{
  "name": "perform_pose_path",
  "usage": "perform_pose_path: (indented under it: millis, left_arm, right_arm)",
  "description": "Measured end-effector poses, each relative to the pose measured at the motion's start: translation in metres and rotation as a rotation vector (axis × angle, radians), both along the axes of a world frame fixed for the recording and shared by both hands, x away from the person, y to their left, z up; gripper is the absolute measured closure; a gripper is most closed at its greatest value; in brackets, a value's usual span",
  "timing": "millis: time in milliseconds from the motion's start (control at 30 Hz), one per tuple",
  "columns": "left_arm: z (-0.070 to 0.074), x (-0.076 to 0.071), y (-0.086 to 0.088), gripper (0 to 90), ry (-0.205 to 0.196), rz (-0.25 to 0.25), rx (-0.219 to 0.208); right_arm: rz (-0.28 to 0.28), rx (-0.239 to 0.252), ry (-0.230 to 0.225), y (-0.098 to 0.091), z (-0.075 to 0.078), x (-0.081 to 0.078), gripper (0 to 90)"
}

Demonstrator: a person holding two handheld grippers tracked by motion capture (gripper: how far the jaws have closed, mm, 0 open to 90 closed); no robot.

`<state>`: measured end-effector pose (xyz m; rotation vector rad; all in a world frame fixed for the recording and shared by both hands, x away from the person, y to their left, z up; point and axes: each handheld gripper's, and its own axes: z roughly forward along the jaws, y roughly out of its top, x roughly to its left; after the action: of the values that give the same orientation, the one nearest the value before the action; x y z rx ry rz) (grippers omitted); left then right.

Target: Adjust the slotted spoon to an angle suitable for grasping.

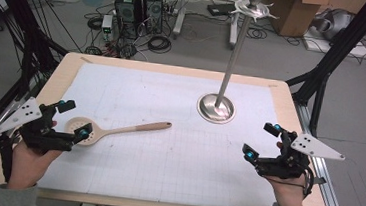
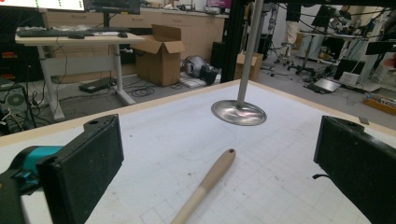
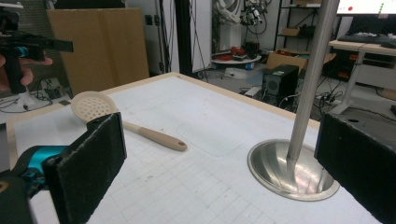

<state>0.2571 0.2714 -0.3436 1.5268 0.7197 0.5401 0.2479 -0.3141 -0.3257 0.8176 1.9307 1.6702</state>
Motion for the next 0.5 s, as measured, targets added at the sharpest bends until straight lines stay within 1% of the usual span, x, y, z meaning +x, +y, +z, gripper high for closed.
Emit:
perform_pose_path:
  millis: [100,133,233,300,367,433,500]
  left_arm:
    - [-0.0007,0.0009,-0.0006,1.9,-0.001,0.004,0.006]
    - [-0.0014,0.0014,-0.0007,2.2,0.000,0.008,0.014]
    - [-0.0033,0.0025,-0.0010,2.2,0.007,-0.002,0.022]
    - [-0.0051,0.0035,-0.0028,4.3,0.003,0.009,0.036]
    - [-0.0062,0.0046,-0.0040,6.2,0.004,0.013,0.046]
    - [-0.0075,0.0063,-0.0056,10.1,0.005,0.018,0.063]
    - [-0.0098,0.0086,-0.0070,14.9,0.012,0.016,0.070]
  right_arm:
    - [0.001,0.006,0.004,-0.0005,-0.0002,0.0002,0.9]
    - [0.005,0.007,0.005,-0.0004,-0.0008,0.0003,0.9]
    - [0.007,0.007,0.009,0.0006,-0.0010,-0.0003,0.9]
    - [0.011,0.002,0.004,0.0008,-0.0014,-0.0005,0.9]
    - [0.008,0.003,0.011,0.0010,-0.0019,-0.0011,0.9]
    - [0.005,0.001,0.016,0.0004,-0.0028,-0.0012,0.9]
    - [-0.001,-0.002,0.020,-0.0005,-0.0035,-0.0012,0.9]
